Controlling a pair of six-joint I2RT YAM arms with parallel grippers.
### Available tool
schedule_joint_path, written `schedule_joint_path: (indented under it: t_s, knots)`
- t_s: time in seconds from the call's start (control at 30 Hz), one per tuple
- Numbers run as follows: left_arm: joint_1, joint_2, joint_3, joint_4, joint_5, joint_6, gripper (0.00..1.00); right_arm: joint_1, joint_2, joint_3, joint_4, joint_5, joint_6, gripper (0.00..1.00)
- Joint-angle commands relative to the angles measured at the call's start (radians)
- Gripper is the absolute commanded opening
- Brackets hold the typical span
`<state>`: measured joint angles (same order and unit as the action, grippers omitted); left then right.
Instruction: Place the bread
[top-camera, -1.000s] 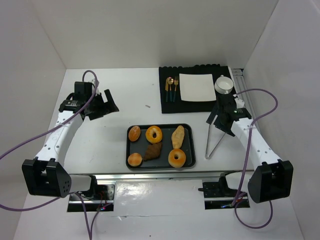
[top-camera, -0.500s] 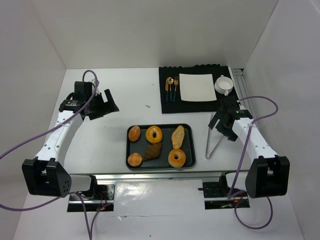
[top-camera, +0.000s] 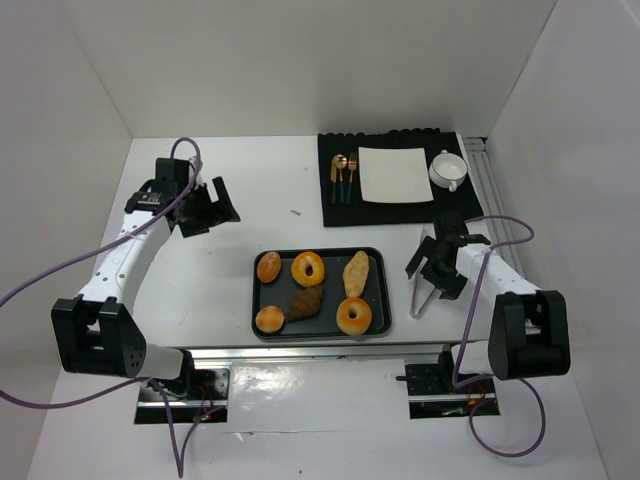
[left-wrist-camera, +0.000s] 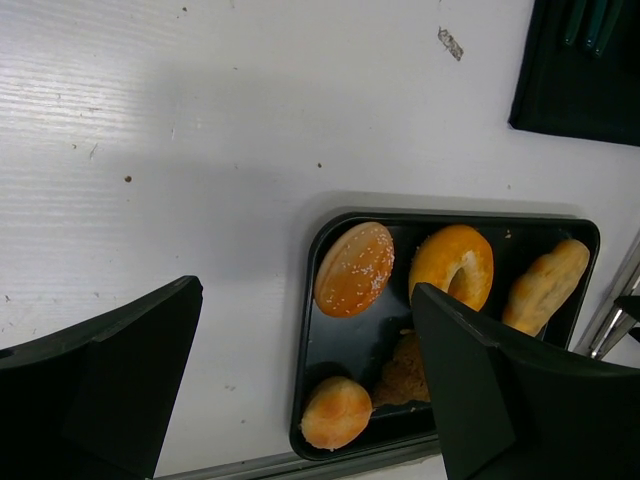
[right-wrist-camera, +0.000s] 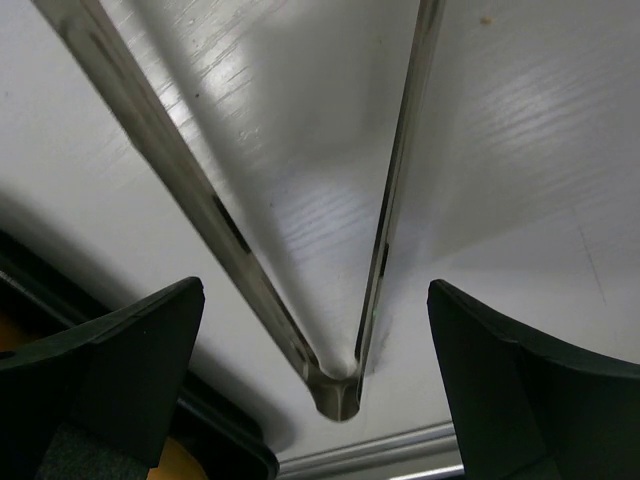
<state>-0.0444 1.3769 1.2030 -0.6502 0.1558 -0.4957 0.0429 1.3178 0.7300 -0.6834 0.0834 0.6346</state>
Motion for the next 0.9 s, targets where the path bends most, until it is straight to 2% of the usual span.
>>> schedule_joint_path:
  t_s: [0.0, 0.07, 0.13, 0.27, 0.37, 0.4, 0.5, 0.63, 0.7, 0.73, 0.87]
  knots:
    - [0.006, 0.013, 0.046, 0.032, 0.016, 0.025, 1.0, -0.003, 0.023, -0.037, 0.155, 0.039, 0.007, 1.0]
    - [0.006, 0.013, 0.046, 0.032, 0.016, 0.025, 1.0, 0.009, 0.023, -0.065, 0.214, 0.055, -0.006, 1.0]
    - [0.006, 0.013, 0.046, 0.032, 0.025, 0.025, 1.0, 0.009, 0.023, -0.086, 0.295, 0.099, -0.021, 0.96]
    - [0.006, 0.013, 0.056, 0.032, 0.025, 0.025, 1.0, 0.009, 0.053, -0.086, 0.335, 0.154, -0.021, 0.91]
    - [0.006, 0.004, 0.056, 0.032, 0.025, 0.025, 1.0, 0.009, 0.054, -0.107, 0.367, 0.154, -0.021, 0.82]
    - [0.006, 0.004, 0.056, 0.032, 0.025, 0.025, 1.0, 0.009, 0.04, -0.116, 0.367, 0.154, -0.021, 0.71]
    - [0.006, 0.004, 0.066, 0.023, 0.025, 0.025, 1.0, 0.034, -0.015, -0.103, 0.314, 0.185, -0.012, 0.53]
    - [0.006, -0.006, 0.066, 0.023, 0.025, 0.025, 1.0, 0.055, -0.142, -0.04, 0.144, 0.214, 0.0, 0.37]
    - [0.006, -0.006, 0.075, 0.023, 0.025, 0.025, 1.0, 0.068, -0.224, 0.018, 0.081, 0.214, 0.0, 0.35]
    - [0.006, -0.006, 0.075, 0.023, 0.025, 0.025, 1.0, 0.08, -0.245, 0.04, 0.017, 0.19, -0.01, 0.32]
    - [0.006, -0.016, 0.075, 0.014, 0.005, 0.025, 1.0, 0.153, -0.296, 0.167, -0.068, 0.081, -0.047, 0.32]
